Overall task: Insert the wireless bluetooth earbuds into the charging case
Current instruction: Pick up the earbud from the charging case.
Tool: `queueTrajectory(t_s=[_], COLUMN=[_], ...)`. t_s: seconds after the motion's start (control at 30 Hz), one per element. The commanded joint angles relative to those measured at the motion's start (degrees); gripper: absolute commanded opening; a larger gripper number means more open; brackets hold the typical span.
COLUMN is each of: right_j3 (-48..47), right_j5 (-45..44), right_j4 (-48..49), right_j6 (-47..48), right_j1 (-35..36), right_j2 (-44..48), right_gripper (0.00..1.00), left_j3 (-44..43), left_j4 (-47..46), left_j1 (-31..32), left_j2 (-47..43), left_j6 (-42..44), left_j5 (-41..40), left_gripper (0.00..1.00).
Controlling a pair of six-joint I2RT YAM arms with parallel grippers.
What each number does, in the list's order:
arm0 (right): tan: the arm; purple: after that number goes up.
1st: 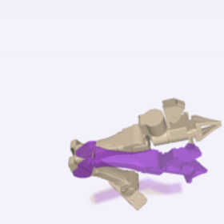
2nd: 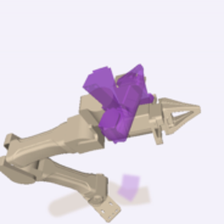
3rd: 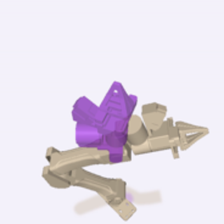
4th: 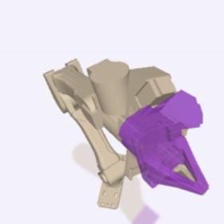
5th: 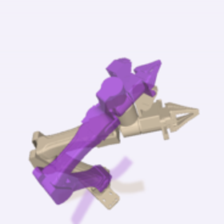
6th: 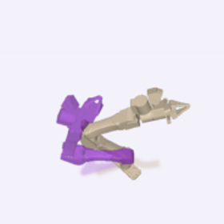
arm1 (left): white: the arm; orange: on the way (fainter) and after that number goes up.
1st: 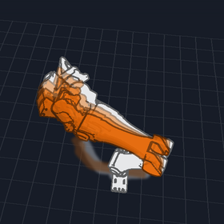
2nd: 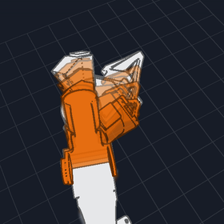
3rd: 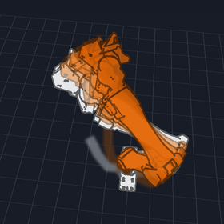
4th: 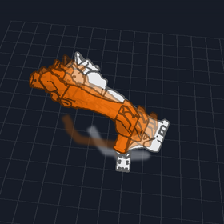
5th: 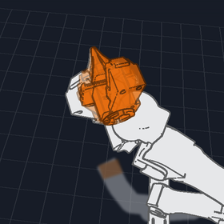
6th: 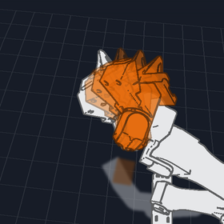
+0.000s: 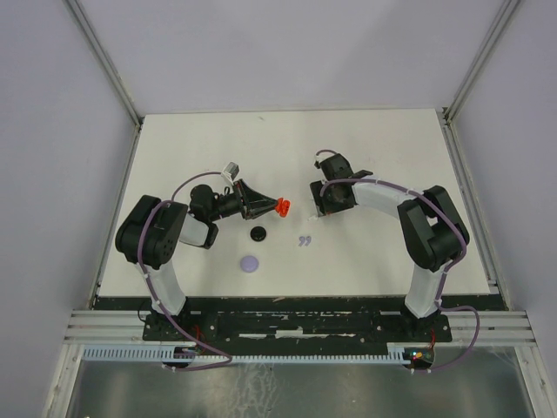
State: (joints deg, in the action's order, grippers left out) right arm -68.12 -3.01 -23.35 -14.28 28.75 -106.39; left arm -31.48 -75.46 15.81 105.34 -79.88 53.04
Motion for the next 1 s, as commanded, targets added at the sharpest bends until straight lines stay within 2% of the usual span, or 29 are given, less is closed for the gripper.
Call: queueTrajectory(t_s=[0.0,0.97], right_j3=[-0.07,1.12], right_j5=[0.53,6.04], right_j4=[2.53,4.14], right_j6=[-0.23,-0.38], right_j1=[-0.78,-0.81], right_j2=[-0.66,-1.41], right_gripper=[0.68,0.67], left_j3=[0.10,-0.47], left_j4=[-3.58,-3.75], left_j1=[-0.39,-0.38], left_j2=[-0.49,0.56], left_j6=[-1.25,-1.33], left_j5=[0.85,0.69], left_gripper=[0.03,0.03])
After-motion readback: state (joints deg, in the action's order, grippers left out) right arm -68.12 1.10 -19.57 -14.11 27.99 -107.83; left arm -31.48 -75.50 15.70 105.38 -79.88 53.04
